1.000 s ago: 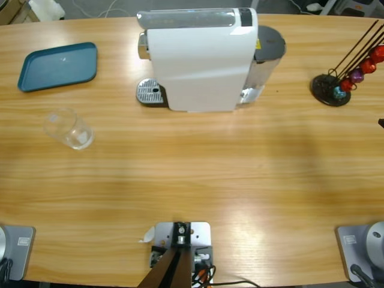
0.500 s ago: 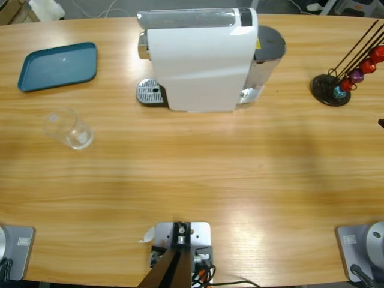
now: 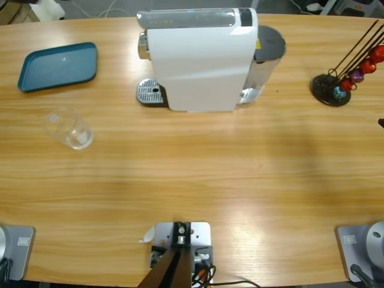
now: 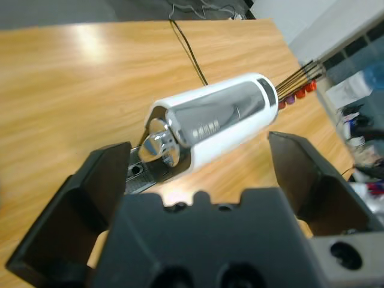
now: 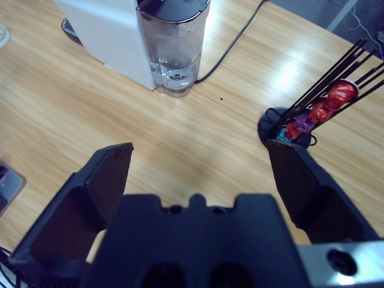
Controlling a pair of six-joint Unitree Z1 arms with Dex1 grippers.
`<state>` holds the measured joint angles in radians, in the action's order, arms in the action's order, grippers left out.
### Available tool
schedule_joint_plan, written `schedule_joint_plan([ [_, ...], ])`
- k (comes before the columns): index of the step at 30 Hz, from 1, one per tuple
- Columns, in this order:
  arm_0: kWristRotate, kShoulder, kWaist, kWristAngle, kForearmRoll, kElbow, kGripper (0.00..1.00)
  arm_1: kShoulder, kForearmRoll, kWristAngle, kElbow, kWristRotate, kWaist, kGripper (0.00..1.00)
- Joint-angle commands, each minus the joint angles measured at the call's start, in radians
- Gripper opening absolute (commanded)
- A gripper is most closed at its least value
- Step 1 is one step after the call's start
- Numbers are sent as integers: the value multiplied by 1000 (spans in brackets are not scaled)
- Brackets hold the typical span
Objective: Pour coffee
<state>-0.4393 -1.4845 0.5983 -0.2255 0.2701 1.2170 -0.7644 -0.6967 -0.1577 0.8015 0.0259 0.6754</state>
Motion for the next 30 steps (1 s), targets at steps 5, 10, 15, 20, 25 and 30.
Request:
schedule_joint_plan([
  [5, -192, -253, -14, -103, -32, 85, 931, -3, -10, -11, -5, -15, -5, 1000],
  [10, -211, -263, -16, -115, -31, 74, 701, -3, -10, -11, -5, -15, -4, 1000],
  [15, -210, -262, -16, -148, -32, 72, 264, -6, -10, -11, -4, -16, -4, 1000],
  [20, -208, -257, -14, -160, -32, 53, 202, -6, -10, -11, -4, -17, -4, 1000],
  [25, -207, -232, -21, -156, -31, 27, 164, -7, -10, -11, -4, -17, -4, 1000],
  [30, -207, -216, -22, -147, -31, 15, 6, -9, -10, -11, -4, -17, -4, 1000],
])
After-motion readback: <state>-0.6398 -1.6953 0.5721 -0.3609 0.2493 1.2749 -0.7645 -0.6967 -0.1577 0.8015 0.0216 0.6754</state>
